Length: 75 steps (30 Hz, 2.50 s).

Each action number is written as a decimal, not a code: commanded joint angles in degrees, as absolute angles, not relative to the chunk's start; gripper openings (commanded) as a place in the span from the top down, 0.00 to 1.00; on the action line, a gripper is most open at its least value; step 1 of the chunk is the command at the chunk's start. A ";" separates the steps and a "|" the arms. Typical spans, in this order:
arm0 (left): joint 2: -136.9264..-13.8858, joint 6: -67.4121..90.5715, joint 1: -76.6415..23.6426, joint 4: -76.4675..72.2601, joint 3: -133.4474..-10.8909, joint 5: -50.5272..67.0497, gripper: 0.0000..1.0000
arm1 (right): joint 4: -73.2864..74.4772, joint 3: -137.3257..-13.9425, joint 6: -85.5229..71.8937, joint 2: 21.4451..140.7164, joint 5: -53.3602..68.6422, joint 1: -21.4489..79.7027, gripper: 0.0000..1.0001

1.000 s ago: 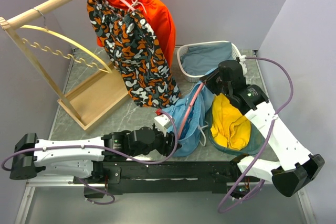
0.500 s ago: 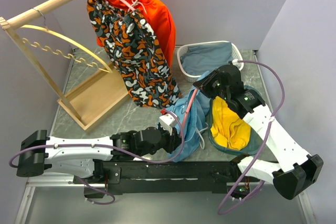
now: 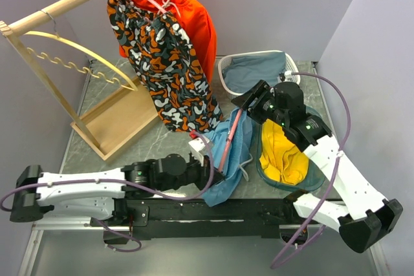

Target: Place the shorts on the hanger

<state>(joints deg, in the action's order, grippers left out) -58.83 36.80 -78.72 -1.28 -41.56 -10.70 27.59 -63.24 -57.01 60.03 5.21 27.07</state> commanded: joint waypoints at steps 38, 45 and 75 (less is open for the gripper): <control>-36.38 37.44 -78.93 56.25 -98.26 -11.33 0.99 | 10.46 -78.40 -28.48 85.94 5.71 34.19 0.02; -37.44 40.86 -78.93 53.18 -96.86 -18.09 0.99 | 10.02 -80.86 -28.47 92.72 2.73 36.65 0.02; -64.85 44.91 -77.44 25.85 -95.01 -59.08 0.99 | 6.33 -70.14 -33.93 92.11 0.09 37.88 0.03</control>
